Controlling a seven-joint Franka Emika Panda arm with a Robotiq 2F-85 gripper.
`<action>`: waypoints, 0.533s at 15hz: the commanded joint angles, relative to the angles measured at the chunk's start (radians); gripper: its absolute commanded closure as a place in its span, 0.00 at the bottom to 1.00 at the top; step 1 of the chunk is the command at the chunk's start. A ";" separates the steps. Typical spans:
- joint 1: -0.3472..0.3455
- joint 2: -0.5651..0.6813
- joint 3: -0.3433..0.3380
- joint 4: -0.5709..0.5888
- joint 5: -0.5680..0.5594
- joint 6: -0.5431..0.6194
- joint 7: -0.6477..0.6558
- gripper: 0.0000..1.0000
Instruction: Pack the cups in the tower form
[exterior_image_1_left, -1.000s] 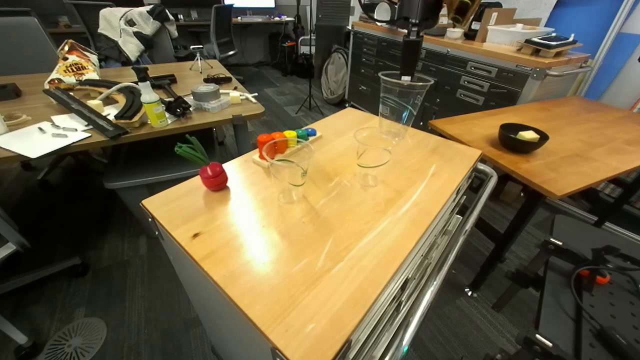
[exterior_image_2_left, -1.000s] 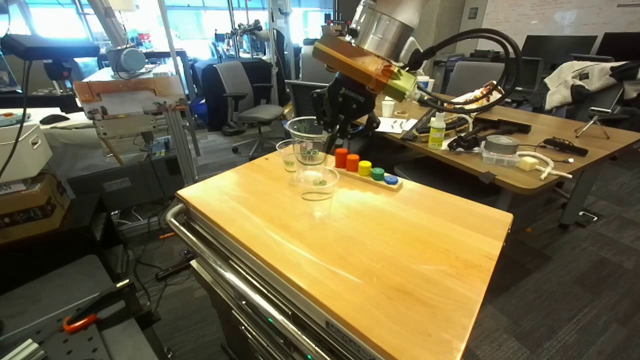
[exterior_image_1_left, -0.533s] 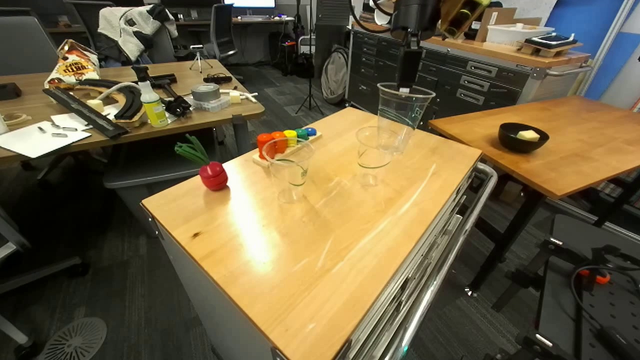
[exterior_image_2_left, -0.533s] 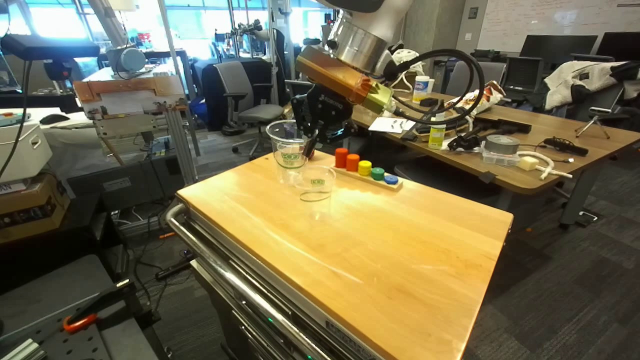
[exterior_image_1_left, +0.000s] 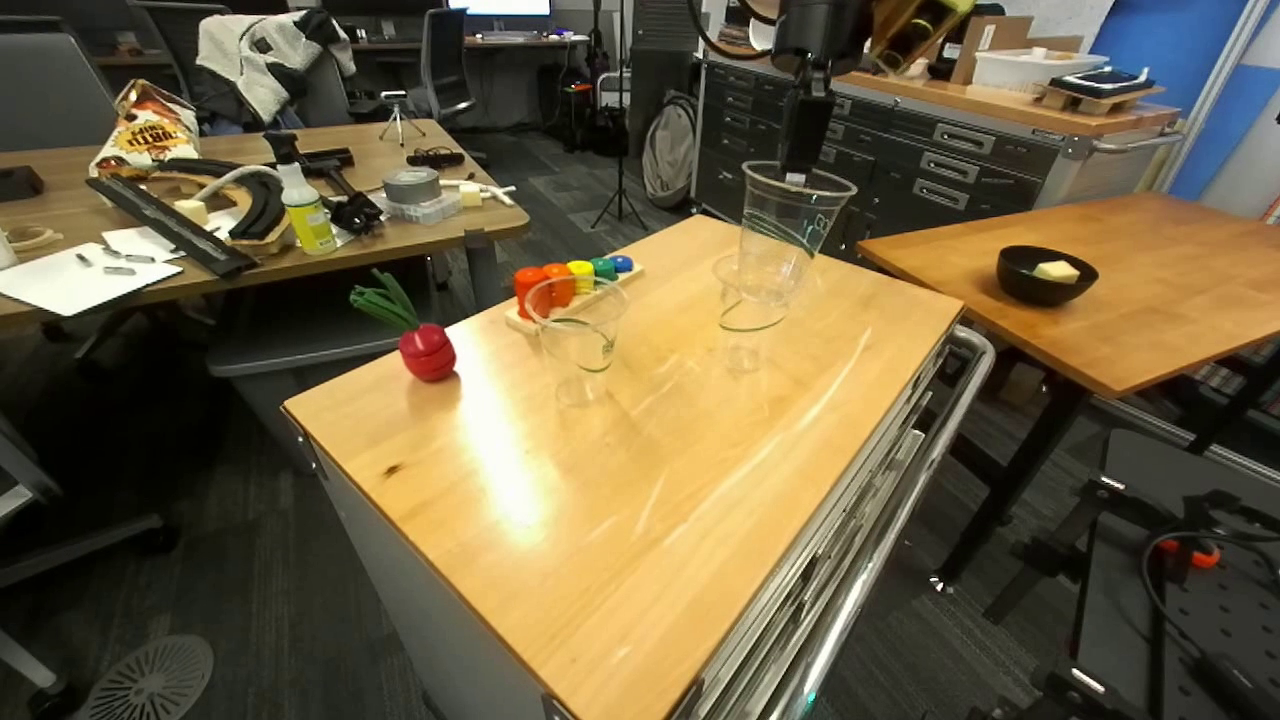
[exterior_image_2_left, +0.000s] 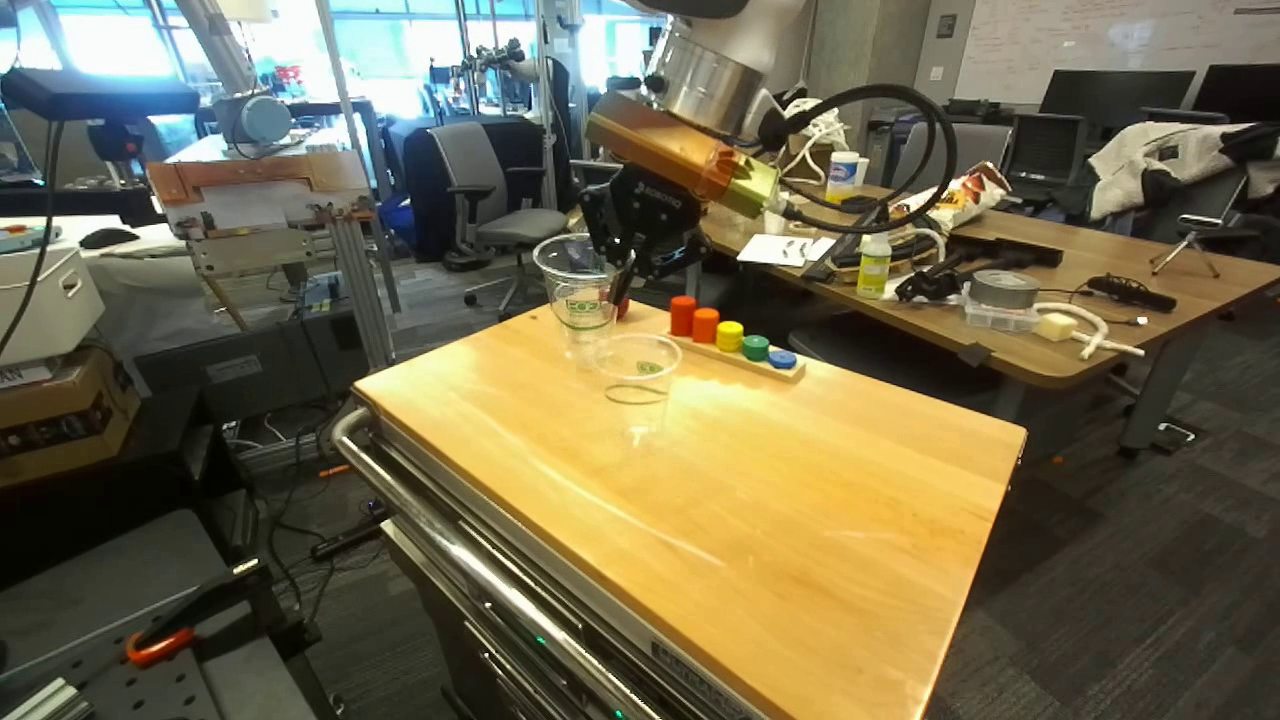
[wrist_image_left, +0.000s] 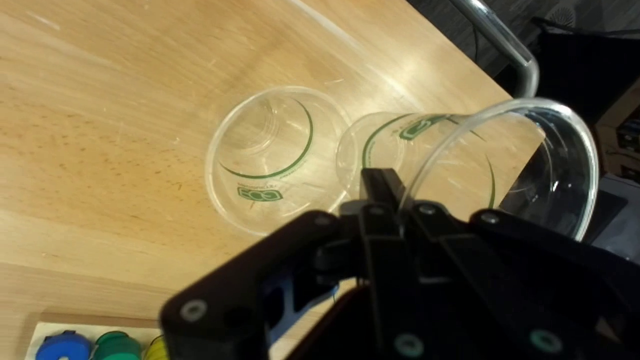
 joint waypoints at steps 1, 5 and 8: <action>-0.001 -0.043 -0.007 -0.008 0.026 0.041 -0.021 0.99; -0.003 -0.040 -0.017 -0.002 0.019 0.066 -0.021 0.99; 0.000 -0.029 -0.023 -0.006 0.001 0.098 -0.018 0.99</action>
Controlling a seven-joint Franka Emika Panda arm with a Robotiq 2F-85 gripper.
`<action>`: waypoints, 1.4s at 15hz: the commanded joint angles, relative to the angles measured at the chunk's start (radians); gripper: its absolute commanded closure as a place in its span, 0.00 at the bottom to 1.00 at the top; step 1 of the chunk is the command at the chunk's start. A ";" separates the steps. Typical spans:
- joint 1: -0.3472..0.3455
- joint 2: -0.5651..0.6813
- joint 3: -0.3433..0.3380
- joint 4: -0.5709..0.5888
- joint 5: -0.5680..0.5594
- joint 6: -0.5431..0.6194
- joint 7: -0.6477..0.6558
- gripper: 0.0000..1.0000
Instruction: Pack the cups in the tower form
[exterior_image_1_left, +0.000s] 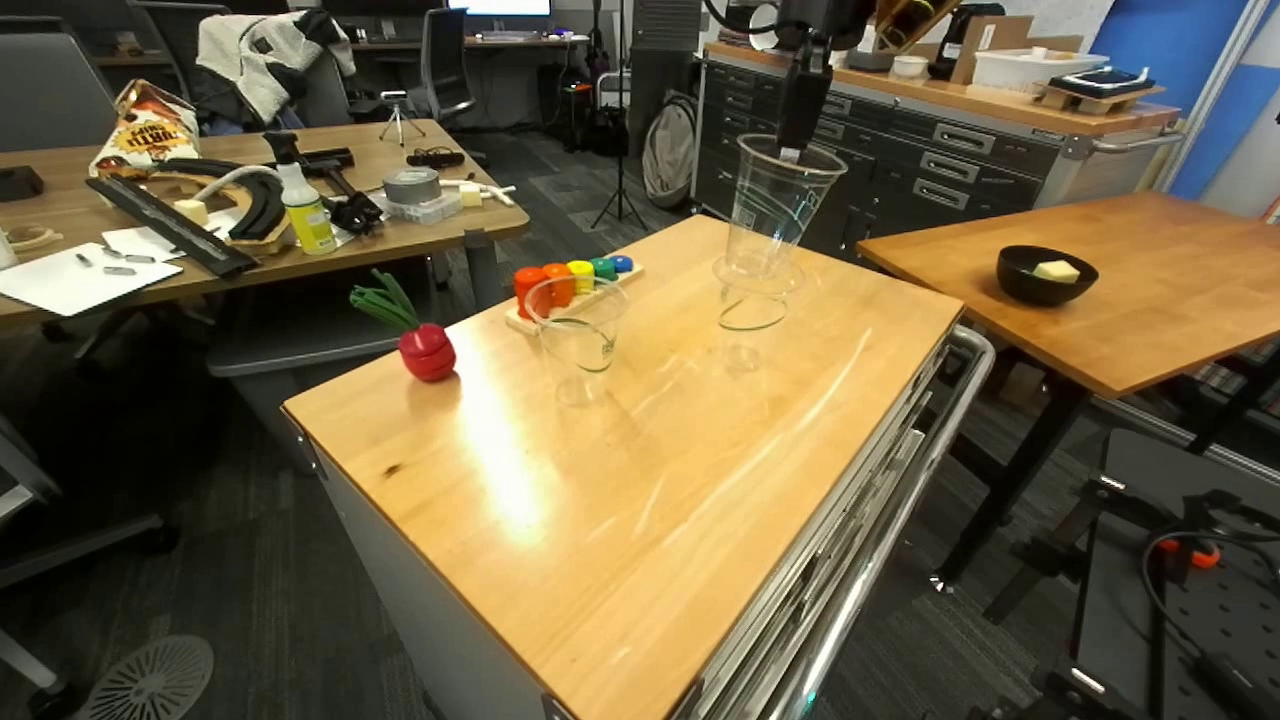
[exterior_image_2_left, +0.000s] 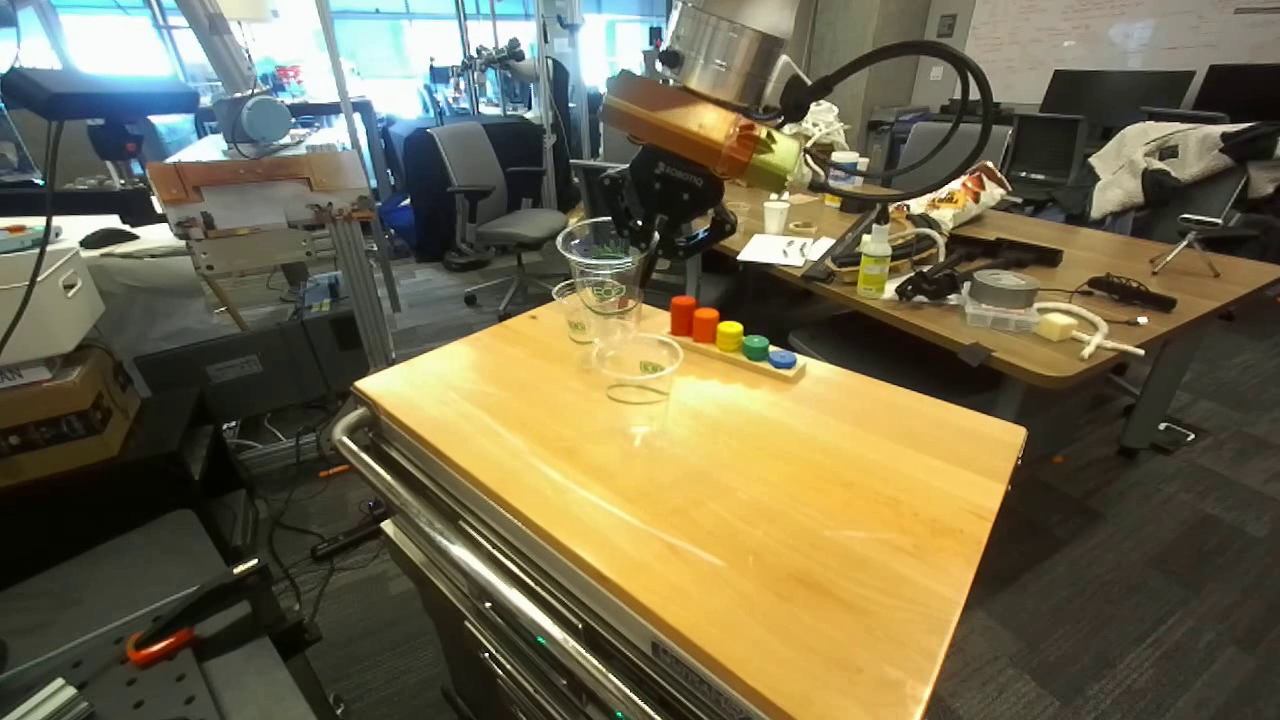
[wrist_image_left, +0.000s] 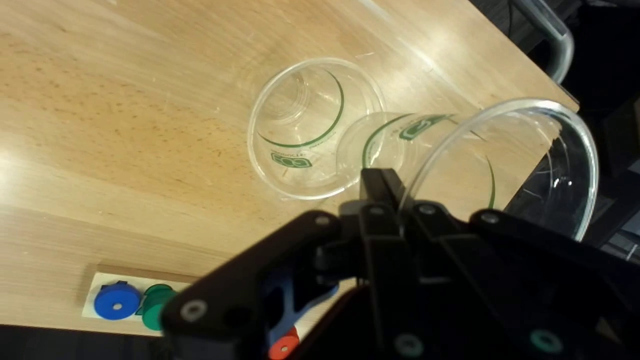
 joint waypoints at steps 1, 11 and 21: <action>0.002 -0.002 -0.008 -0.009 -0.001 0.052 -0.020 0.99; 0.003 0.059 -0.006 -0.033 -0.099 0.159 -0.020 0.71; 0.032 0.038 0.039 -0.010 -0.087 0.164 0.017 0.01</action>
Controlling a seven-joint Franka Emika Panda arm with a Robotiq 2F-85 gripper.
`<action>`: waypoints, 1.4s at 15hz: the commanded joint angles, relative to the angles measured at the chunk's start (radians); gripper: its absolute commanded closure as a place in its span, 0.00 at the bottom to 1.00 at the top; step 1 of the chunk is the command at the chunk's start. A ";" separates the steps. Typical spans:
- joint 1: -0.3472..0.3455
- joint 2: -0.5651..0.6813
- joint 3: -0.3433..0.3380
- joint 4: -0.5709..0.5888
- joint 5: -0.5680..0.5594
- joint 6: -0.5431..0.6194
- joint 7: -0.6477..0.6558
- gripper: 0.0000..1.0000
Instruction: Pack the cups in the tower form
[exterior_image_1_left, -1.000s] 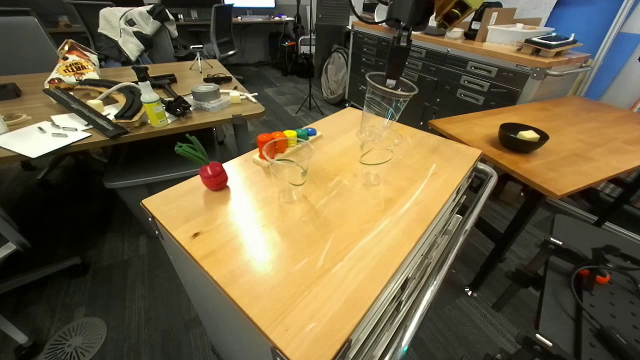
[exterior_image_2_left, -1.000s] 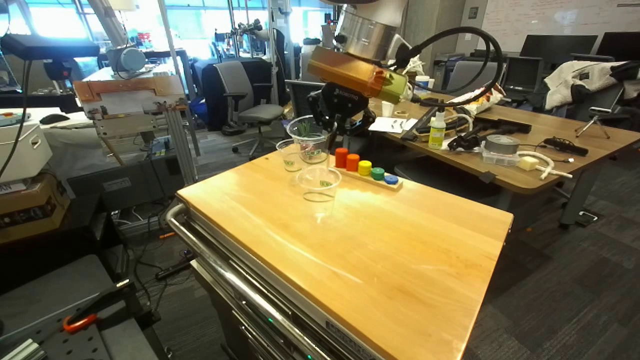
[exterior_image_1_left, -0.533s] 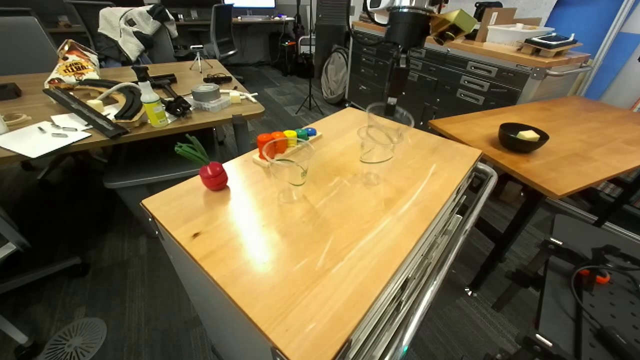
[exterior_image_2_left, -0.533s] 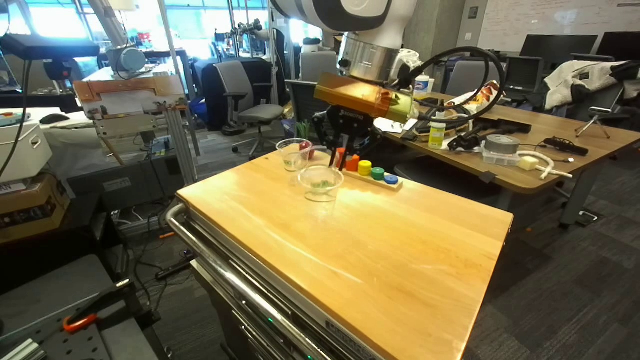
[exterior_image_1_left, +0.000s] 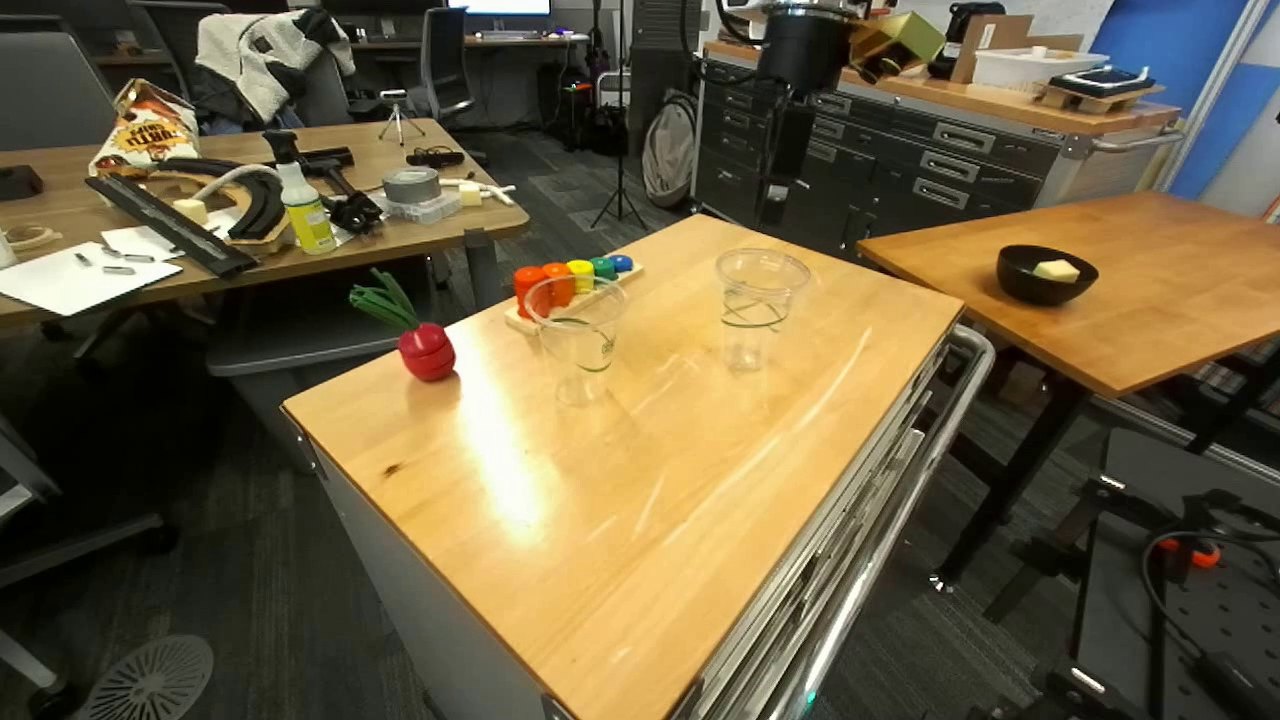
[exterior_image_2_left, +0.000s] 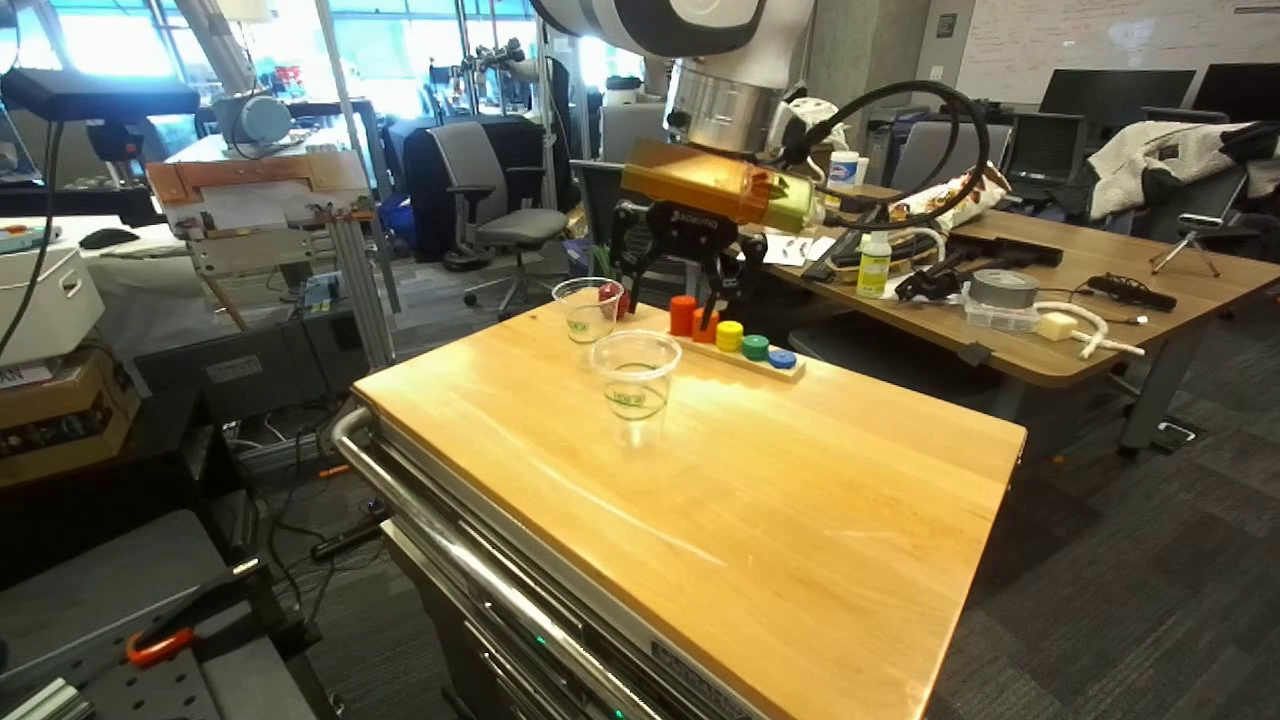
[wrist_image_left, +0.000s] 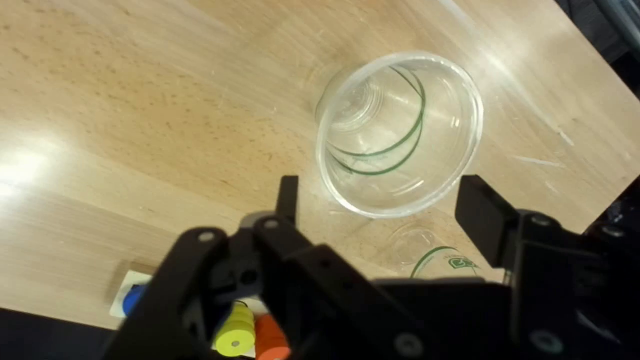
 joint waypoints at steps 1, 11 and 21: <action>0.032 -0.026 0.029 0.011 0.008 0.011 0.024 0.00; 0.141 0.077 0.087 0.057 -0.014 0.120 0.223 0.00; 0.210 0.238 0.104 0.200 -0.140 0.162 0.478 0.00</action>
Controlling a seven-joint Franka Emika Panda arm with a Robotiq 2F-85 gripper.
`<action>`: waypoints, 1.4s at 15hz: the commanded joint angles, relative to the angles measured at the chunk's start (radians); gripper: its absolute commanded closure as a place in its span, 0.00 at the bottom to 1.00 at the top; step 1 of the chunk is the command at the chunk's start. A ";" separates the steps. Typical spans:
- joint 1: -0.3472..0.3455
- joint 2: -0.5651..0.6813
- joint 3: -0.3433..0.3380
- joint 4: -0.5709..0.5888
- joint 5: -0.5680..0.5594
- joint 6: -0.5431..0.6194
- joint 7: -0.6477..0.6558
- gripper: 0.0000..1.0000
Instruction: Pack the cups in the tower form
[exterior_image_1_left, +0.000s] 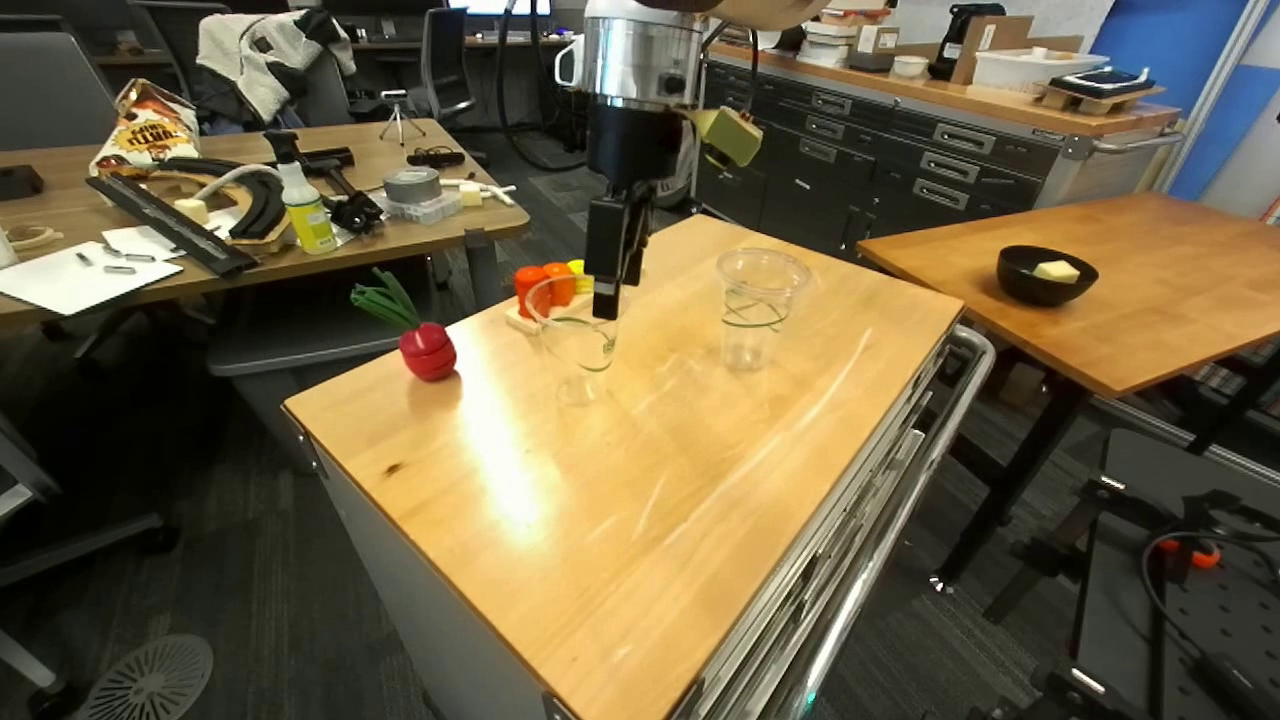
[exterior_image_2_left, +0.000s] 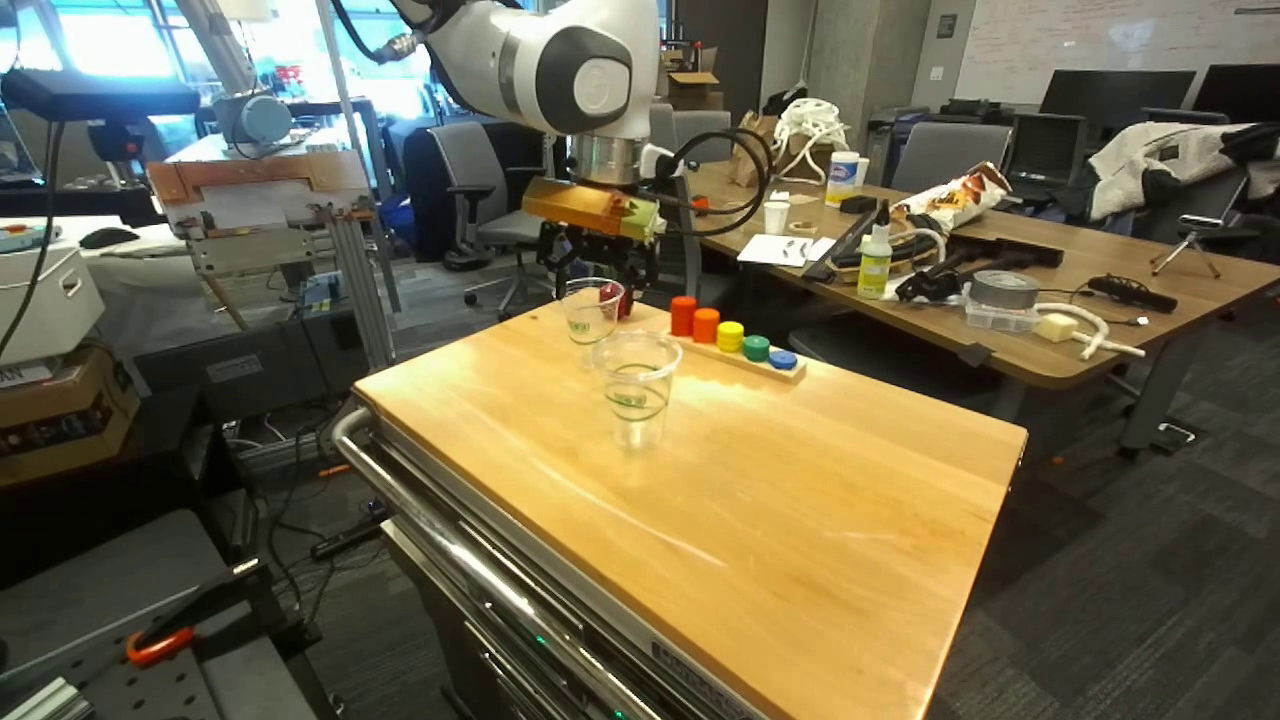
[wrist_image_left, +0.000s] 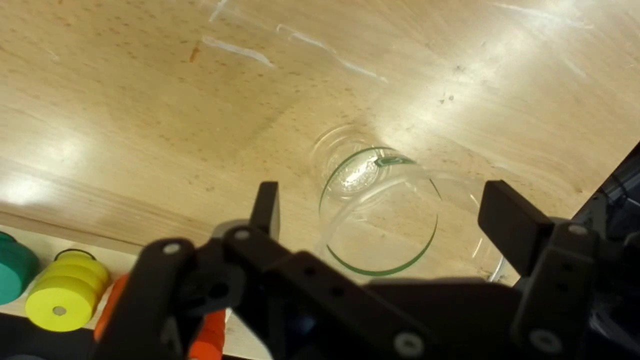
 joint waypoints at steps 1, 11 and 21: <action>0.011 0.047 0.010 0.084 -0.049 -0.003 0.072 0.00; 0.011 0.114 -0.009 0.168 -0.122 -0.006 0.107 0.25; -0.007 0.139 -0.015 0.173 -0.161 -0.018 0.102 0.92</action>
